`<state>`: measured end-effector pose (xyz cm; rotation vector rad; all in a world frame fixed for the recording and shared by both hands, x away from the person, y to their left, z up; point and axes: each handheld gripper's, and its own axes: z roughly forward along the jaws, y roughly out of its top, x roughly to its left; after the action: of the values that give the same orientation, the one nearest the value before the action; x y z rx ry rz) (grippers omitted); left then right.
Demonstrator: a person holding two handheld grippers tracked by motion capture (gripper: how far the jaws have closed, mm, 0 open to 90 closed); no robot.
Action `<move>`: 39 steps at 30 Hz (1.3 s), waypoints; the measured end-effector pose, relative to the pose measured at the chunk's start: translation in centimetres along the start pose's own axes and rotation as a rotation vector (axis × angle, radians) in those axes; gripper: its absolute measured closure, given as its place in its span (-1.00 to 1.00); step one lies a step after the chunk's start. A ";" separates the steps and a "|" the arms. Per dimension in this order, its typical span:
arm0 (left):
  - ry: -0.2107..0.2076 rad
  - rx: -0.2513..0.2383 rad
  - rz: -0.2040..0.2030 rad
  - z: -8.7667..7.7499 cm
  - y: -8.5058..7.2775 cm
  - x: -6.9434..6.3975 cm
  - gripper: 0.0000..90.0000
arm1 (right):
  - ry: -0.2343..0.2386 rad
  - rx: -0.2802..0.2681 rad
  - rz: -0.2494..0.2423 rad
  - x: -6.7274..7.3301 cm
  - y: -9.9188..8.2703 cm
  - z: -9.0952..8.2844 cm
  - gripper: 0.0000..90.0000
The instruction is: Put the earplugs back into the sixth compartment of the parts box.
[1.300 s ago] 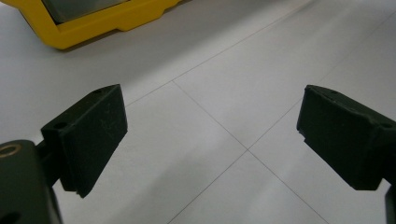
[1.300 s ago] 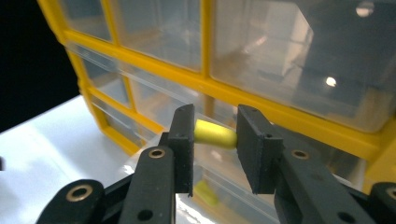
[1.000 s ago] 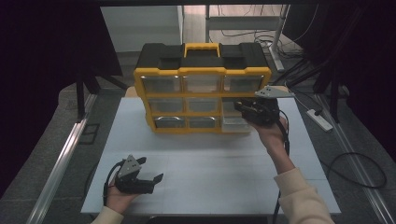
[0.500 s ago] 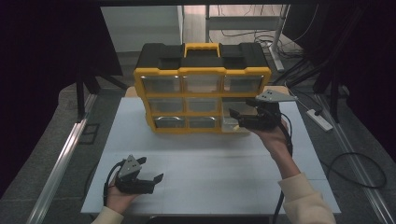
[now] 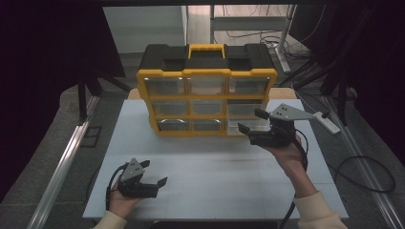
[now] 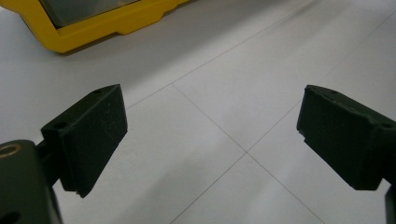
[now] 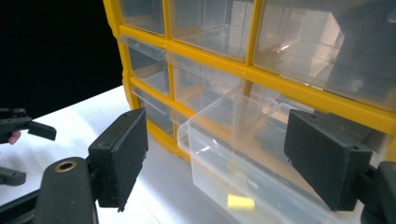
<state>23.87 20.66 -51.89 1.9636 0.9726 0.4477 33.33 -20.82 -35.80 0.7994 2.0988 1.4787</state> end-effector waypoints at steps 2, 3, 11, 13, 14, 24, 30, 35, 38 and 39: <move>0.000 0.002 0.002 0.0 0.0 0.0 -0.81 | -0.002 -0.012 0.002 0.2 -0.4 -0.9 -0.52; 0.000 0.002 0.002 0.0 0.0 0.0 -0.81 | -0.008 -0.018 0.002 0.3 -0.6 -1.3 -0.52; -0.004 0.000 0.002 0.1 0.2 0.0 -0.81 | -0.067 0.001 0.012 0.1 -3.5 -4.5 -0.52; -0.002 -0.001 0.006 0.2 0.2 0.0 -0.81 | -0.077 0.022 0.029 -0.2 -4.8 -4.9 -0.52; -0.004 -0.003 0.004 0.2 0.2 0.0 -0.81 | -0.081 0.027 0.035 -0.3 -5.3 -5.0 -0.53; -0.004 -0.008 0.012 0.3 0.3 0.1 -0.81 | -0.093 0.096 0.090 -1.2 -10.2 -5.1 -0.56; -0.002 -0.010 0.012 0.3 0.3 0.1 -0.81 | -0.091 0.115 0.104 -1.7 -12.8 -4.9 -0.58; 0.001 -0.011 0.014 0.3 0.3 0.2 -0.81 | -0.082 0.144 0.124 -2.2 -14.7 -4.7 -0.58; 0.001 -0.007 0.013 0.3 0.3 0.2 -0.81 | -0.080 0.152 0.131 -2.6 -15.1 -4.7 -0.58; 0.002 -0.007 0.014 0.3 0.3 0.2 -0.81 | -0.079 0.153 0.135 -2.6 -15.2 -4.6 -0.58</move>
<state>24.30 20.51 -51.85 1.9659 0.9574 0.4602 29.15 -29.69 -48.62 1.0586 2.1547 1.3407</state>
